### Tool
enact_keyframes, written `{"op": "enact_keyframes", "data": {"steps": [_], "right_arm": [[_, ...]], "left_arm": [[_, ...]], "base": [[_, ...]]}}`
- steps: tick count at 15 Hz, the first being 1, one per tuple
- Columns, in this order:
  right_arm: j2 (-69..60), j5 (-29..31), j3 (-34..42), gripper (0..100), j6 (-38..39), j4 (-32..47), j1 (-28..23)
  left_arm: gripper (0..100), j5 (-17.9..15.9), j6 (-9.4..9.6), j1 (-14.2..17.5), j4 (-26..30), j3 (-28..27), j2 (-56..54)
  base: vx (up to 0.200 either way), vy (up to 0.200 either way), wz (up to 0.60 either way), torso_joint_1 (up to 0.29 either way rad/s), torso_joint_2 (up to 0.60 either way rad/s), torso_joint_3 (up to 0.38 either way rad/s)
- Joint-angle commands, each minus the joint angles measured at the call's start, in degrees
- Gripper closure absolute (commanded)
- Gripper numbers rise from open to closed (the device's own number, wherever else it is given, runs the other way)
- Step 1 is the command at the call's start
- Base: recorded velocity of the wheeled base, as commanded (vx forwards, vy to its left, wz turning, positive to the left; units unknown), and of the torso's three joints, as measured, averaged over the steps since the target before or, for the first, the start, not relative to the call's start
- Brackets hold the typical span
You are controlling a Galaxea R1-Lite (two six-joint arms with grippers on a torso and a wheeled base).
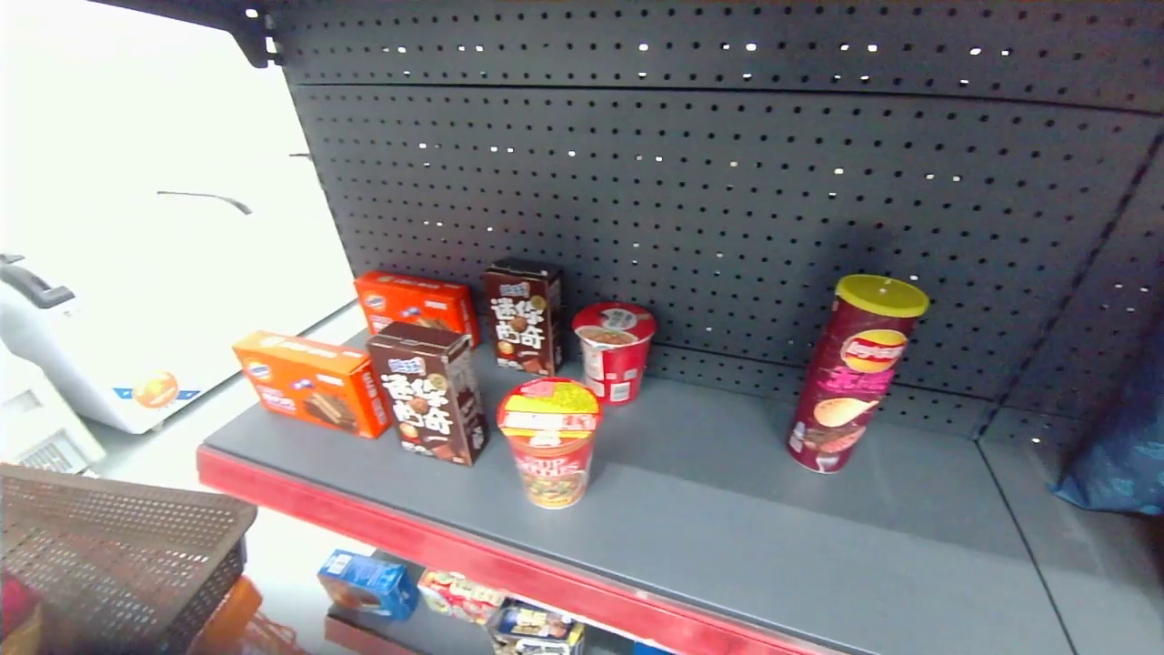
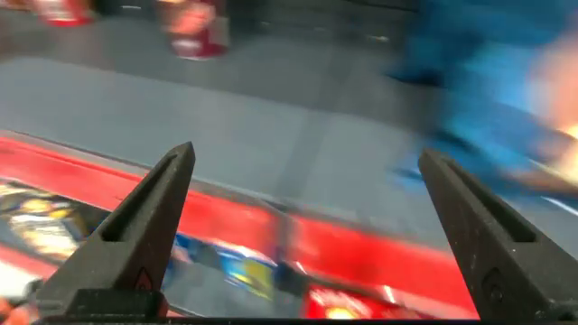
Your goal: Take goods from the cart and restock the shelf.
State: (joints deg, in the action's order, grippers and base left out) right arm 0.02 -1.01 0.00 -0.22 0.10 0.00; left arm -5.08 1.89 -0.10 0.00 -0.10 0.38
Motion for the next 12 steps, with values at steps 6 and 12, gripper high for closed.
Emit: {"op": "enact_keyframes", "data": {"steps": [6,12], "right_arm": [[-0.02,-0.04,0.0,0,-0.04,-0.01,0.0],[-0.02,0.05,-0.09,0,0.04,0.08,0.0]], "left_arm": [[0,-0.01,0.22,0.01,0.0,0.01,0.06],[0,0.07,0.13,0.01,0.0,0.01,0.06]], "base": [[0.0,0.0,0.6,0.002,0.0,0.003],[0.0,0.0,0.4,-0.001,0.0,0.002]]}}
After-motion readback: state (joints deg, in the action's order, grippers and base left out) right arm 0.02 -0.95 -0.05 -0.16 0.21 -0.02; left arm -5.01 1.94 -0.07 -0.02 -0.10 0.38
